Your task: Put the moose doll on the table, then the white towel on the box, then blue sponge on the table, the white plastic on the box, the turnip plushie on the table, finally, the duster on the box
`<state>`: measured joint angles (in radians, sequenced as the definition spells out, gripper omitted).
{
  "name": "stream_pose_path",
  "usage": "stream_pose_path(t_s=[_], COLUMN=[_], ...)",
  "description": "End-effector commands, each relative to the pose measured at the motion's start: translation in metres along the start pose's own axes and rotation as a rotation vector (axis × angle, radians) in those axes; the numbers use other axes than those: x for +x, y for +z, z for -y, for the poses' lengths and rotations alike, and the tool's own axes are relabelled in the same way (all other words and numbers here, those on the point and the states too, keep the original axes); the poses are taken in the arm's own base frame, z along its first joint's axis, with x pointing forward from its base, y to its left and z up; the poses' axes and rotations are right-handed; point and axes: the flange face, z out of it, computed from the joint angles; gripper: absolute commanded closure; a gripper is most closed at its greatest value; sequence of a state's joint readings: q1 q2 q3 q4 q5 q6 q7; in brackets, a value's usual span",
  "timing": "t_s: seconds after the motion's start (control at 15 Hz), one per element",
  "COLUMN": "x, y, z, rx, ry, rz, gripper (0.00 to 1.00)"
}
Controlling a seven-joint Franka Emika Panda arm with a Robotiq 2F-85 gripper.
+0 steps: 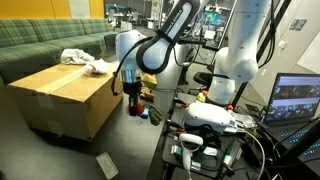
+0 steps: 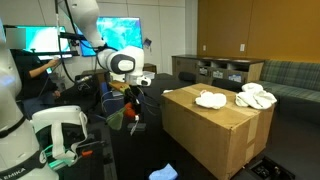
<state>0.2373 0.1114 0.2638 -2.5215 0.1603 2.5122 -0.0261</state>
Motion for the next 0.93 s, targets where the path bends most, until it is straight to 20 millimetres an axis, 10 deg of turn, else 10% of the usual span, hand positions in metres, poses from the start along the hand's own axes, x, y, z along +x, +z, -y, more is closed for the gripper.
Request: stream_pose_path(t_s=[0.0,0.53,0.6,0.87], x=[0.022,0.053,0.056,0.065], y=[0.033,0.077,0.078,0.076], z=[0.016,0.0,-0.003,-0.01], rx=[0.028,-0.016,-0.018,-0.034], ry=[0.141,0.244,0.244,0.238], rz=[-0.071,-0.193,-0.191,-0.194], gripper=[1.0,1.0,0.75,0.51])
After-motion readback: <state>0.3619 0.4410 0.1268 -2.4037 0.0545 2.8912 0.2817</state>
